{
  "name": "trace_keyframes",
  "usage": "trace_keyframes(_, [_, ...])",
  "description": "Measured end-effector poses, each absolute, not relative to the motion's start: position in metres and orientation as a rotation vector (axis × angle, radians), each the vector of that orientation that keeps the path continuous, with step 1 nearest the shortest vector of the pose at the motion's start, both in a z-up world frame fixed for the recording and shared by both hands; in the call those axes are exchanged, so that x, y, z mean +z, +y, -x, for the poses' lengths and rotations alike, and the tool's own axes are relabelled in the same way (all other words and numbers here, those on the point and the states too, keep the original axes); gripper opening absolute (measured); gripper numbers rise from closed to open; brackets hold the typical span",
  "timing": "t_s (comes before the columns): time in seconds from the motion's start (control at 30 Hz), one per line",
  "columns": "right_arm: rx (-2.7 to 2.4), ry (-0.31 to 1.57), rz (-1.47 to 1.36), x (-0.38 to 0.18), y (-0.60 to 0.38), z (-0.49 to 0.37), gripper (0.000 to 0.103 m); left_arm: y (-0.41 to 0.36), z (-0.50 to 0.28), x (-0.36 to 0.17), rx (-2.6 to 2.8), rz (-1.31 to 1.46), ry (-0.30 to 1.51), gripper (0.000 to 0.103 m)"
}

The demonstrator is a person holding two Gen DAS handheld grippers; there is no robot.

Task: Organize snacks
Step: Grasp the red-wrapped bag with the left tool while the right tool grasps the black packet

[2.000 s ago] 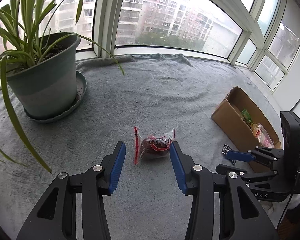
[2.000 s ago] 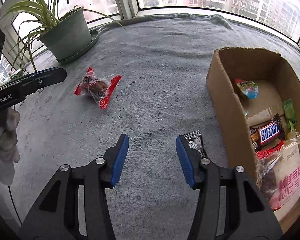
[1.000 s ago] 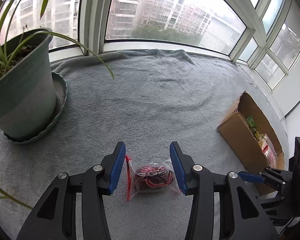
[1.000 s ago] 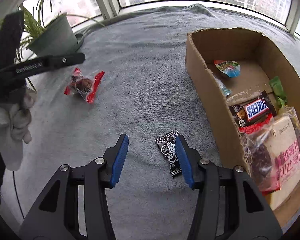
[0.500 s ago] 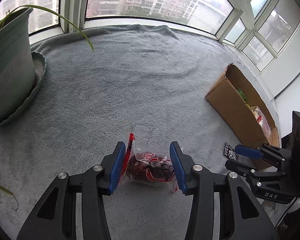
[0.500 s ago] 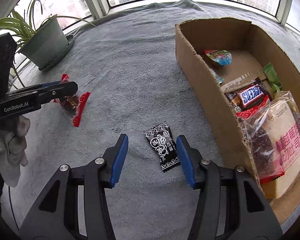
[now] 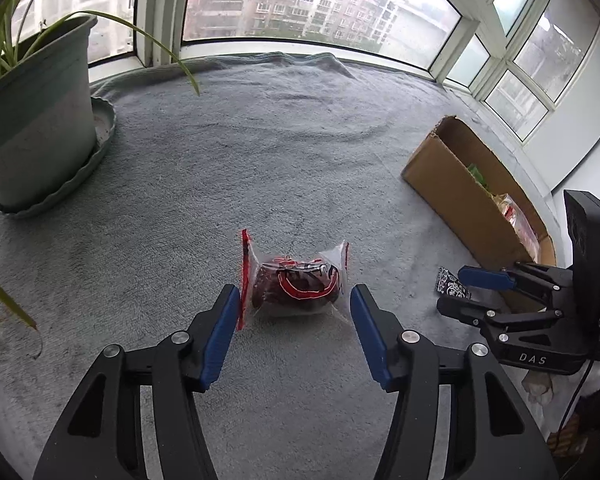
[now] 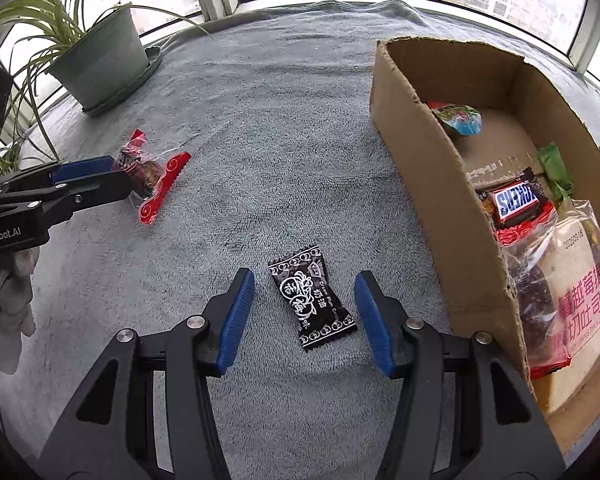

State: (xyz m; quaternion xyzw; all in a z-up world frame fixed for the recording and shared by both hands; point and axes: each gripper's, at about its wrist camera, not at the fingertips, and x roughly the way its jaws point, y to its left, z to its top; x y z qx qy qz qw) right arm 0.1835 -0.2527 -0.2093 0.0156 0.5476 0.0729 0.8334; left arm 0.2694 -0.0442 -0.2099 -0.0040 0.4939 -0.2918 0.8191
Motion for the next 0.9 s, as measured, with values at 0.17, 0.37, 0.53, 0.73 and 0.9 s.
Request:
trace_keyframes(0.17, [0.152, 1.152, 0.023, -0.210, -0.249, -0.181, 0.051, -0.068, -0.272, -0.218, -0.537, -0.091, 1.057, 0.067])
trace_keyframes(0.37, [0.154, 1.149, 0.065, -0.209, -0.253, -0.177, 0.026, -0.080, -0.272, -0.226, -0.492, -0.131, 1.043, 0.067])
trace_keyframes(0.53, [0.165, 1.148, 0.058, -0.209, -0.253, -0.176, 0.025, -0.082, -0.267, -0.226, -0.471, -0.157, 1.012, 0.060])
trace_keyframes(0.73, [0.174, 1.121, 0.032, -0.202, -0.256, -0.173, 0.024, -0.076, -0.263, -0.223, -0.451, -0.141, 0.998, 0.055])
trace_keyframes(0.9, [0.199, 1.095, 0.016, -0.191, -0.256, -0.171, 0.024, -0.070, -0.260, -0.212, -0.433, -0.112, 0.980, 0.054])
